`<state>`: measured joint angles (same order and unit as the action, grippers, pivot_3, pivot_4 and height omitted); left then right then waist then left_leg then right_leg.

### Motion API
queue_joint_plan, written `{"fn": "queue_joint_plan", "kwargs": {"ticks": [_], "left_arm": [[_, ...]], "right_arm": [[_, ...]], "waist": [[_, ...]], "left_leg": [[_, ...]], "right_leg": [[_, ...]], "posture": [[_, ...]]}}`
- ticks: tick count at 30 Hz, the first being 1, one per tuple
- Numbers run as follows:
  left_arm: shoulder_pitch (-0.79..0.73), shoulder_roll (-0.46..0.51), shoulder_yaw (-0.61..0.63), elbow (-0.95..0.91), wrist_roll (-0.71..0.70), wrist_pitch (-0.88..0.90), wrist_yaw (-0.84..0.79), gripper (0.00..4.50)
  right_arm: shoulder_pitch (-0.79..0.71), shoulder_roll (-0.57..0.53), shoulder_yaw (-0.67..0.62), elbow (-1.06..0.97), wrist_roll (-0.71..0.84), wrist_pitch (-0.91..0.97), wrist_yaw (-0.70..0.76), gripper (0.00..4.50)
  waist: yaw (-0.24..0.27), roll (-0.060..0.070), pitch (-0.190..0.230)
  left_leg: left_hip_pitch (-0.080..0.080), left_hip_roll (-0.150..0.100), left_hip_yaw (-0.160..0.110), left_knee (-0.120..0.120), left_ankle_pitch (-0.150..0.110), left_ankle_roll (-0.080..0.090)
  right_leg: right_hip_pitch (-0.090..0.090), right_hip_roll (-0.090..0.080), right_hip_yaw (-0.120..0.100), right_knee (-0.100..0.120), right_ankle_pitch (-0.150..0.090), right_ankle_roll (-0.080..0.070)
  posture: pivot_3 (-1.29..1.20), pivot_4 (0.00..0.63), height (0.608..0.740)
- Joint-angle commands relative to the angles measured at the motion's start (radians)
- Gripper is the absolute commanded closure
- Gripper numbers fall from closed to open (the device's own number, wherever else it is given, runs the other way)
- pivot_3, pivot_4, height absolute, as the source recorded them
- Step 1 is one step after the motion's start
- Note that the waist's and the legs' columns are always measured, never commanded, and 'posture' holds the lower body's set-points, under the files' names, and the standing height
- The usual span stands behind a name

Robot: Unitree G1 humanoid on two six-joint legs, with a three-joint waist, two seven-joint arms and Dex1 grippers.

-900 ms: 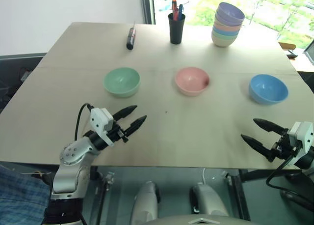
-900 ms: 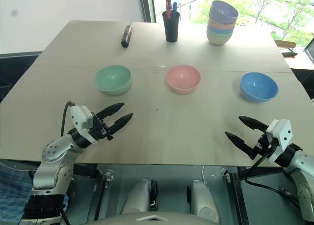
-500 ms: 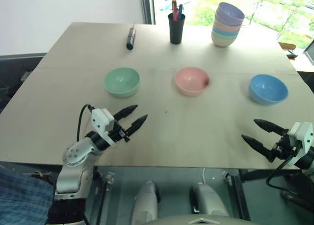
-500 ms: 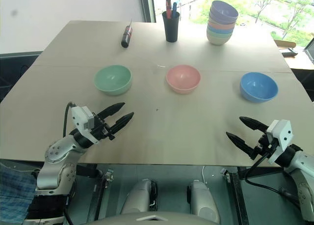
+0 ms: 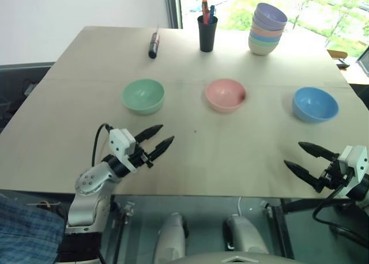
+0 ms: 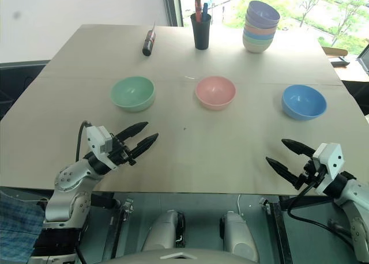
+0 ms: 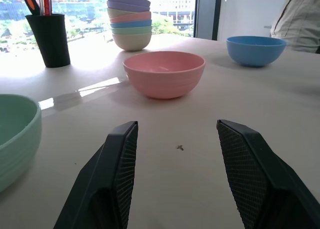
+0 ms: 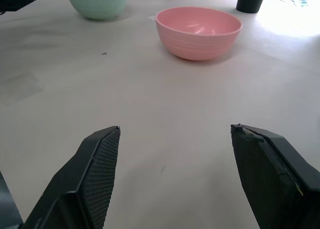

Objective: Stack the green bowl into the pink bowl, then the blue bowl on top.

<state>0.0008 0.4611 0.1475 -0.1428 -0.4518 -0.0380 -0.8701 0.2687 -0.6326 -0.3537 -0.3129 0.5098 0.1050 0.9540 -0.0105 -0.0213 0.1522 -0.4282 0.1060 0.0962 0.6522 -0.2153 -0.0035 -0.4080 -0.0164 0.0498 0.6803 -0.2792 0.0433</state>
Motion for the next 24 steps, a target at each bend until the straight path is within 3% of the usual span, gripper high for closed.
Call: {"fn": "queue_joint_plan", "kwargs": {"ticks": [1,5,12,17,24], "left_arm": [[-0.005,0.002,0.01,-0.032,-0.007,-0.005,0.013,1.83],[-0.012,-0.015,0.019,-0.032,-0.02,-0.016,0.028,1.83],[-0.028,-0.087,0.047,-0.06,-0.05,-0.032,0.106,1.83],[-0.028,-0.129,0.056,-0.087,-0.052,-0.056,0.146,1.83],[0.046,-0.161,0.043,-0.147,-0.026,-0.093,0.182,1.83]], "right_arm": [[-0.057,-0.043,0.03,-0.021,-0.03,0.014,-0.006,0.79],[-0.187,-0.146,0.128,-0.025,-0.072,0.147,-0.003,0.79],[-0.575,-0.158,0.337,0.098,-0.254,0.196,-0.051,0.79],[-0.89,-0.111,0.547,0.269,-0.429,0.174,-0.01,0.79],[-1.146,0.01,0.736,0.551,-0.636,0.123,-0.012,0.79]], "waist": [[-0.001,0.0,0.0],[-0.003,0.0,0.0],[-0.004,0.0,0.0],[-0.001,0.0,-0.001],[-0.001,0.0,-0.001]], "left_leg": [[0.0,0.0,0.0,0.0,0.0,0.0],[0.001,0.0,0.001,0.001,0.0,0.0],[0.001,0.0,0.002,0.001,0.0,0.0],[-0.002,0.0,0.002,0.001,0.0,0.0],[-0.002,0.0,0.003,0.0,0.0,0.0]], "right_leg": [[0.0,0.0,0.0,0.0,0.0,0.0],[0.0,0.0,0.001,0.001,0.0,0.0],[0.0,0.0,0.002,0.001,0.0,0.0],[-0.002,0.0,0.002,0.0,0.0,0.0],[-0.003,0.0,0.002,0.0,0.0,0.0]], "posture": [[0.0,0.15,0.74],[0.0,0.15,0.74],[0.0,0.15,0.74],[0.0,0.15,0.74],[0.0,0.15,0.74]]}}
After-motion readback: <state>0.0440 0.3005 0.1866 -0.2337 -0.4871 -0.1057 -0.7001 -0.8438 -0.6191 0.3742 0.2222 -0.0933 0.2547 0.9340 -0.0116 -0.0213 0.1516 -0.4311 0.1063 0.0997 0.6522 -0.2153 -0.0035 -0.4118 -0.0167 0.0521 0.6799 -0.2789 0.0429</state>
